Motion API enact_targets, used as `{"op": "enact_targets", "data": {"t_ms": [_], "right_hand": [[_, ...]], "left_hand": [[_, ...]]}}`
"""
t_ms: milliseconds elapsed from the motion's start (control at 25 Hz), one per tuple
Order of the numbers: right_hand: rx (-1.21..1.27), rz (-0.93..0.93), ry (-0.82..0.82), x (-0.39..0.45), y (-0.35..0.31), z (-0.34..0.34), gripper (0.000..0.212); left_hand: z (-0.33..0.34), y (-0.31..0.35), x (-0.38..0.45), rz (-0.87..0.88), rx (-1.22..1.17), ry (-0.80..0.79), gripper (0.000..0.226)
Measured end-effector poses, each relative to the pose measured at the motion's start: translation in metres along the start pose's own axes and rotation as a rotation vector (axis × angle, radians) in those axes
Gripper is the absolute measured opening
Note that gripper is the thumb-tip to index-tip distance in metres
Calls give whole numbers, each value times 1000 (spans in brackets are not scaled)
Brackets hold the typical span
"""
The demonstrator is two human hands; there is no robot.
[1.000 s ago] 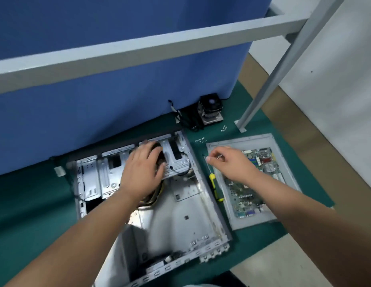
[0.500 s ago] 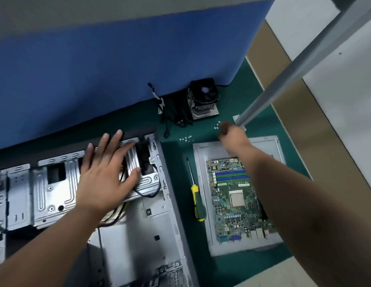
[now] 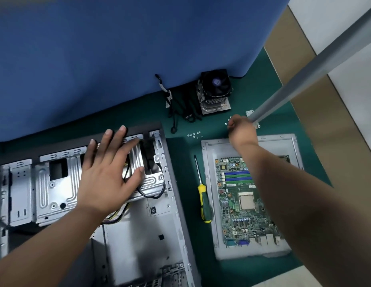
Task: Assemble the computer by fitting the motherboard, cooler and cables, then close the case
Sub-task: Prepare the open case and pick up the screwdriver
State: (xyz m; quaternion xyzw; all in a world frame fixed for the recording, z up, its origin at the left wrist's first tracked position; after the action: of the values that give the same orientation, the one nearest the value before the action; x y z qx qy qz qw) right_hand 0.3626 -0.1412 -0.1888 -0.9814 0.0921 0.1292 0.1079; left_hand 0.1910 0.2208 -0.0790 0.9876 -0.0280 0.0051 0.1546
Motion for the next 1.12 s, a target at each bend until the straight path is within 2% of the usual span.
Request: {"op": "enact_targets", "data": {"t_ms": [240,400,520,640,720,800,880,1000,1120], "right_hand": [[-9,60,-29,-9,-1,0,17],[282,61,86,-60,-16,-25,9],[531,26,53,-114,-49,-44,8],[791,-32,-66,-173,-90,-46,13],[916,-68,-130,-209,-115,-43,14],[1027,-73,-180,-240,-134,-37,15],[1151,-50,-238,-262,-148,-28,16],[1277,37,-304,-279,-151,-19,8],[1324,78,-378,-289,-148,-18,27]], "left_hand": [[3,-3,1,10,-5,6,65],[-1,-1,3,10,-32,-9,64],[-5,2,0,14,-105,-54,63],[-15,-5,4,-101,-454,-91,53],[-29,-1,1,-157,-694,-3,36],[-46,20,-15,-106,-771,96,21],[-38,45,-37,-143,-956,-2,14],[-19,49,-68,-326,-1272,-99,14],[-9,39,-81,-357,-1407,-188,14]]}}
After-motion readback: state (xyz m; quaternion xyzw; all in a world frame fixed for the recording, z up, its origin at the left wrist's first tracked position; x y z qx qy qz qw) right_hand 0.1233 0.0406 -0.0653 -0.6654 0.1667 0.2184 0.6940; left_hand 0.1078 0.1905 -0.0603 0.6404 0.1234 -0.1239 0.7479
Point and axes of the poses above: each hand's wrist, its own x-axis towards the middle knuckle, its own z-axis out of the palm, y = z × x, the point moved 9 cm from there along x, towards the middle knuckle, and after that the axes turned 3 degrees about -x, right-handed, at the moved point
